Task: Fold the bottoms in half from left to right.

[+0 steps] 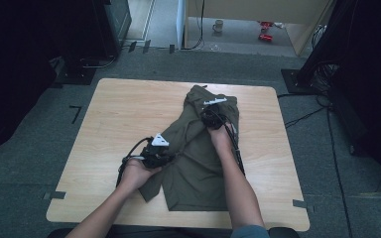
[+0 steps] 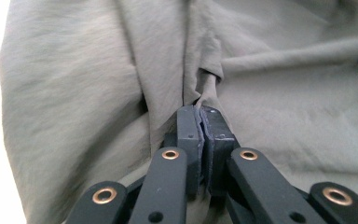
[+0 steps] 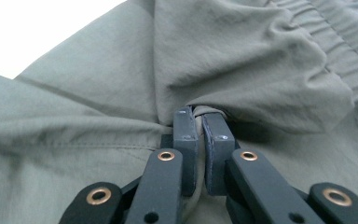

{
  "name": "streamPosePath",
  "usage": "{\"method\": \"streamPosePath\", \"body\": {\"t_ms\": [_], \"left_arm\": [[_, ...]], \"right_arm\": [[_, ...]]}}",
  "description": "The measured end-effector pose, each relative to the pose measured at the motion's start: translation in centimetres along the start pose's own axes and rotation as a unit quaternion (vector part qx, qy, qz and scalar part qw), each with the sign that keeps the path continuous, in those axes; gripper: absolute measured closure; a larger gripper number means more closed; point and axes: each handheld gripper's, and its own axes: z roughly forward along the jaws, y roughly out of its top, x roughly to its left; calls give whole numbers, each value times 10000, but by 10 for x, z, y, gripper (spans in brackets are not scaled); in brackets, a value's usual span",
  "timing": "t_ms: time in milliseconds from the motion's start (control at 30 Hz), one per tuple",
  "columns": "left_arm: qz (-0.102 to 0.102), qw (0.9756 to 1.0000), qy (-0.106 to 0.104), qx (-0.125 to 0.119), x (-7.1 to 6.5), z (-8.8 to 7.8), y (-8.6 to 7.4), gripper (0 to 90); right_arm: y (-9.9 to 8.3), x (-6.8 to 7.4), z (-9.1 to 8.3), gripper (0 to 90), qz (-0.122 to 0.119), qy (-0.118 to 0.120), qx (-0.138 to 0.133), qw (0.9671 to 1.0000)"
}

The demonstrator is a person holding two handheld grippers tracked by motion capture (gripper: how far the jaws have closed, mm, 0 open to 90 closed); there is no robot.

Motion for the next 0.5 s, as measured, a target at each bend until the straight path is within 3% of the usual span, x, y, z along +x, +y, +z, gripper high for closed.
{"method": "streamPosePath", "body": {"t_ms": [300,500], "left_arm": [[-142,9992,383,36,48,-16,-4,878],[-272,9972,693,5,77,-23,-5,875]], "right_arm": [[10,23,16,850,71,159,-214,9996],[17,34,22,846,-15,249,-141,9996]]}}
